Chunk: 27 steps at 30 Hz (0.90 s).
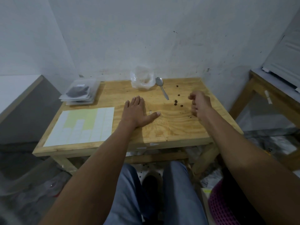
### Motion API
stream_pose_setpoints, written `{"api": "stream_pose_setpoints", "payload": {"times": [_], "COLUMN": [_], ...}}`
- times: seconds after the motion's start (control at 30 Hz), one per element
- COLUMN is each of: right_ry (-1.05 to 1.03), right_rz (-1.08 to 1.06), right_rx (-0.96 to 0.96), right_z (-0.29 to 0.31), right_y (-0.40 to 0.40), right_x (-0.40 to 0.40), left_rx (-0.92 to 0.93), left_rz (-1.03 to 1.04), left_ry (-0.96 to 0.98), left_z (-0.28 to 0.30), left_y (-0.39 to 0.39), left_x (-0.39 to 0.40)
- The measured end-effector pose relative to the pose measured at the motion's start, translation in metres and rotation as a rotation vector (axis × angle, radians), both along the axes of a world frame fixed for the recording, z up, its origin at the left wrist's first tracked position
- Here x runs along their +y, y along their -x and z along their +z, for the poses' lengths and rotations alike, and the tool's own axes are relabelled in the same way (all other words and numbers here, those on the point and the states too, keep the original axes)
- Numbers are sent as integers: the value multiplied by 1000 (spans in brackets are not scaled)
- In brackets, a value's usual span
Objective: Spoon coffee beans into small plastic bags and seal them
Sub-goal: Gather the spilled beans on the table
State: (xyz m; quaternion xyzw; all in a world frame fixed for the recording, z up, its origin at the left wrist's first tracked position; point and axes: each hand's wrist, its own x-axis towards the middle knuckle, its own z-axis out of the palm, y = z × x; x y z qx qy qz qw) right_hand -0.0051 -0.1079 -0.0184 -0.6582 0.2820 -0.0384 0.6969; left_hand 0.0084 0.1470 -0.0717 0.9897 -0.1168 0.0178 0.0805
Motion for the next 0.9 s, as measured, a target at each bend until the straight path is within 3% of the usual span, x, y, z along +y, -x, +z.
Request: {"api": "stream_pose_setpoints", "payload": {"times": [0.07,0.13,0.23,0.5,0.57,0.63,0.8,0.9], "right_ry": [562,867,1033,1210,1092,811,-208,-434], "right_rz": [45,119,158,224,172,71,-145,-104], "right_rx": [-32,-104,-117,-126,-152,-191,-79,-66], "right_z": [-7,-18,-27,-33,-31,-26,-11,-9], "right_y": [4,6,6,2,2,0,-6,-8], "right_x": [5,9,11,15,16,17,24,24], "left_rx": [3,-2,-6,1,3,2,3,-5], "left_rz": [1,0,-2,4,5,5,4,5], "left_ry": [0,-2,-4,17,20,25,20,27], "left_z": [1,1,1,3,3,3,4,4], "left_y": [0,1,1,2,2,3,4,4], "left_x": [0,0,0,0,-1,-1,-1,-2]}}
